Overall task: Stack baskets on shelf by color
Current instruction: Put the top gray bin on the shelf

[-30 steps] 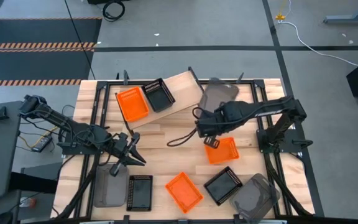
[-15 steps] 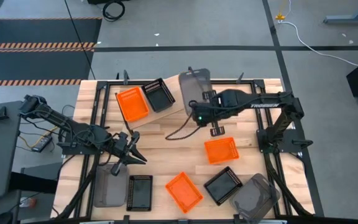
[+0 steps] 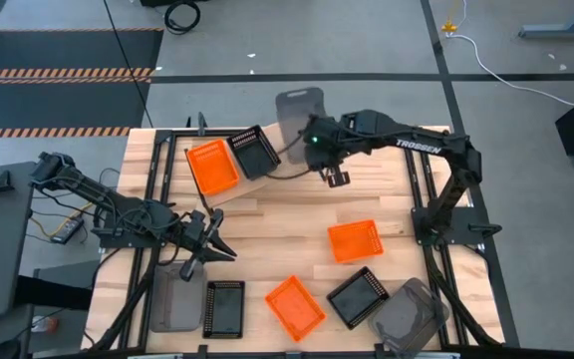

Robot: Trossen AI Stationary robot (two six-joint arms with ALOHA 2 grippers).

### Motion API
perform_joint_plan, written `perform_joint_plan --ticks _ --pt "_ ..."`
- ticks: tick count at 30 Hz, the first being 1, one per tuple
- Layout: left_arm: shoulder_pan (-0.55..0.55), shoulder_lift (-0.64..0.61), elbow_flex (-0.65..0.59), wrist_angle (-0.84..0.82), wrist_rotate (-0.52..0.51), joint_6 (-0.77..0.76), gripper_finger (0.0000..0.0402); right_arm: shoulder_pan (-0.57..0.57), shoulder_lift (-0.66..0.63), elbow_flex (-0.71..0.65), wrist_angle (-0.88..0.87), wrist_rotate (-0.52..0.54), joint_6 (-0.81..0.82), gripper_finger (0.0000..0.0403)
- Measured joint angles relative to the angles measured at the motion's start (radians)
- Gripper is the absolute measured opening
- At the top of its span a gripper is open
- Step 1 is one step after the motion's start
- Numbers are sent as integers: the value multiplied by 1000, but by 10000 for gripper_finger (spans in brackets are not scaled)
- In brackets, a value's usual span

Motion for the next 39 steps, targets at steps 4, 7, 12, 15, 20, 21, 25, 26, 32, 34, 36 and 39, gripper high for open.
perform_joint_plan --ticks 4,7,12,15,20,21,25,26,32,34,36,39 --pt "0 0 0 0 -9 0 52 -33 19 -16 70 -58 -46 12" --pt "0 0 0 -4 -19 10 52 -49 51 -17 63 -68 -58 12" --pt "1 0 0 -7 -19 15 52 -60 105 -17 52 -83 -61 12" --pt "1 0 0 -8 -19 15 52 -59 127 -16 56 -104 -62 12" --pt "1 0 0 -16 -19 16 52 -57 126 -15 56 -119 -61 12" --pt "1 0 0 -18 -19 16 52 -56 123 -16 53 -120 -61 12" --pt "1 0 0 -17 -19 17 52 -45 113 -17 45 -126 -56 12" --pt "1 0 0 -17 -19 17 52 -42 113 -17 44 -126 -55 12" --pt "1 0 0 -18 -19 17 52 -28 113 -17 46 -109 -49 37" --pt "1 0 0 -19 -19 17 52 -23 113 -17 44 -80 -43 49" --pt "1 0 0 -19 -19 18 52 -18 113 -17 45 -54 -41 62" --pt "1 0 0 -23 -19 18 52 -11 113 -17 45 10 -48 81"
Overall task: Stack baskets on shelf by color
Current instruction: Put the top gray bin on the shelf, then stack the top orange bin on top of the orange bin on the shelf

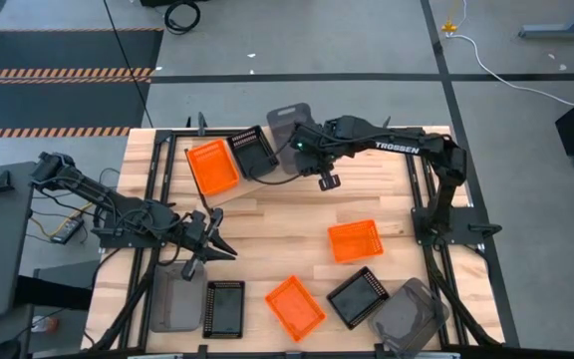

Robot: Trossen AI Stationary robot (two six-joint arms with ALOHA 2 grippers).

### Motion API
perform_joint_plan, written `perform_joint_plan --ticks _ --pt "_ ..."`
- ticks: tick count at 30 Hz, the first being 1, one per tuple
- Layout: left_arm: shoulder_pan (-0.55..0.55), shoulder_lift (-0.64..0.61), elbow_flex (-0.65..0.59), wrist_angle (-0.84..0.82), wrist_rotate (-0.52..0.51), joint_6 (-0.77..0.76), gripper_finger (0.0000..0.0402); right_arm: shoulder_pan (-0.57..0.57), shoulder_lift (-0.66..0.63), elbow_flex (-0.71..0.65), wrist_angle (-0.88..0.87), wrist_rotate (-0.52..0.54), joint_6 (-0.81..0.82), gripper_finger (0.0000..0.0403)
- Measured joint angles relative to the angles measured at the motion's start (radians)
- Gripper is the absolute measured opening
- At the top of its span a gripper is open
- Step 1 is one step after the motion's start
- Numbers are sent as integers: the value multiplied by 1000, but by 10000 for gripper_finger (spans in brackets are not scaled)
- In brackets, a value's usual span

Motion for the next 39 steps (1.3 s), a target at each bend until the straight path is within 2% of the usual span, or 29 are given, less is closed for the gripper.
perform_joint_plan --ticks 4,7,24,34,39 --pt "0 0 0 1 0 0 52 11 0 0 0 143 -14 103" --pt "0 0 0 1 0 0 52 17 0 0 0 204 -43 113" --pt "0 0 0 1 0 0 52 87 -1 0 22 218 -71 116" --pt "0 0 0 1 0 0 52 111 -38 1 35 424 -98 116" --pt "0 0 0 -2 0 0 52 125 -47 2 46 437 -100 116"
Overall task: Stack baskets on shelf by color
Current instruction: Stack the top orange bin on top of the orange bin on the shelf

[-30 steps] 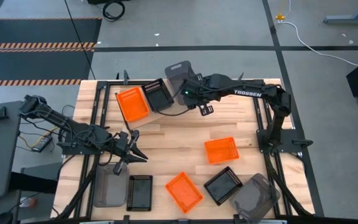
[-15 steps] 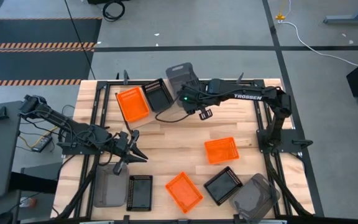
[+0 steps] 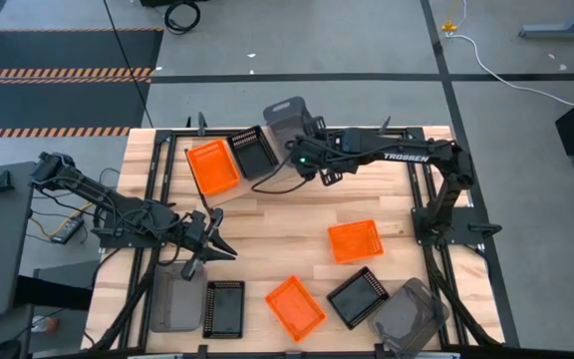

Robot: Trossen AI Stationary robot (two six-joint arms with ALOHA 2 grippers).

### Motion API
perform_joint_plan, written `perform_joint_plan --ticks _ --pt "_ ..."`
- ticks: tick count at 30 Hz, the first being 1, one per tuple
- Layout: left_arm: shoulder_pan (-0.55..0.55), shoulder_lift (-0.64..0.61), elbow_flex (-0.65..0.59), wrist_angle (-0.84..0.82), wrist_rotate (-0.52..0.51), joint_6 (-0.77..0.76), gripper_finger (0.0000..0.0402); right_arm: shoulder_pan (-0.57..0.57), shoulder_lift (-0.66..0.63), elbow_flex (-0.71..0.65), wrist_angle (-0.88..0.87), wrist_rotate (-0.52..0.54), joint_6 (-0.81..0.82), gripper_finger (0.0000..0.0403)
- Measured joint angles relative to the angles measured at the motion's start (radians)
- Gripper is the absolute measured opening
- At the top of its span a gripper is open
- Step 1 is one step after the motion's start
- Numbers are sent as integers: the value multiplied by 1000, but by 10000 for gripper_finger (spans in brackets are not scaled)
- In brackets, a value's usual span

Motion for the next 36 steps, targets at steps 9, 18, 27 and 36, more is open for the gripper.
perform_joint_plan --ticks 9,18,27,36 --pt "0 0 0 -4 0 0 52 59 -6 0 2 -4 3 116" --pt "-1 0 0 -9 0 -1 52 181 -6 0 1 -81 413 116" --pt "-1 0 0 -13 -7 -3 52 288 -6 0 -30 -360 1052 116" --pt "-1 0 0 -14 -7 -30 52 348 -6 0 -229 -495 1647 116"
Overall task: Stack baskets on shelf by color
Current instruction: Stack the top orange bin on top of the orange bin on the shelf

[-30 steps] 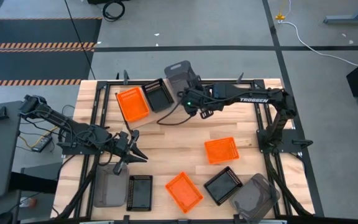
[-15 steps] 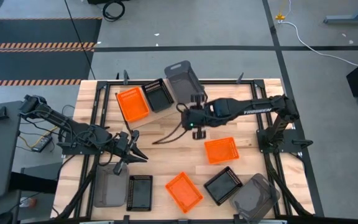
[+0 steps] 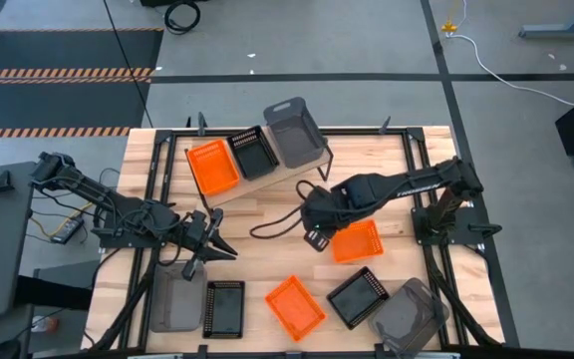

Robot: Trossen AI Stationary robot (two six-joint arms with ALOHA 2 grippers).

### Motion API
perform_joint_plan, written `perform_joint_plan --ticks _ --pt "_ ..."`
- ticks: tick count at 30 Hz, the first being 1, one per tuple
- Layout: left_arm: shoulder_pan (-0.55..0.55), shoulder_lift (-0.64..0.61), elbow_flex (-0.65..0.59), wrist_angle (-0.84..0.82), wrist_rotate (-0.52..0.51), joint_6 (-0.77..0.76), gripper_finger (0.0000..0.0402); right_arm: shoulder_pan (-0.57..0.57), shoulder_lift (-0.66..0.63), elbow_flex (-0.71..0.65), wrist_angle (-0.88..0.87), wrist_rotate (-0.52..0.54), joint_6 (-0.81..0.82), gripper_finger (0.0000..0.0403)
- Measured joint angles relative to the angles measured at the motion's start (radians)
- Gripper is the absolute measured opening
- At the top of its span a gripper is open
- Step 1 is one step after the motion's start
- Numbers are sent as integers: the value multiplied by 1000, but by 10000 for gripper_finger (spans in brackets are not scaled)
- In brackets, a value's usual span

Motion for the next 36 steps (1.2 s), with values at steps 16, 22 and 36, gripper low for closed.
perform_joint_plan --ticks 16,22,36 --pt "0 0 0 -45 0 -4 52 77 5 -283 149 -131 331 116" --pt "0 0 0 -45 0 -21 52 63 5 -394 212 -128 326 121" --pt "0 0 0 -44 0 -20 52 24 5 -539 450 -98 302 173"
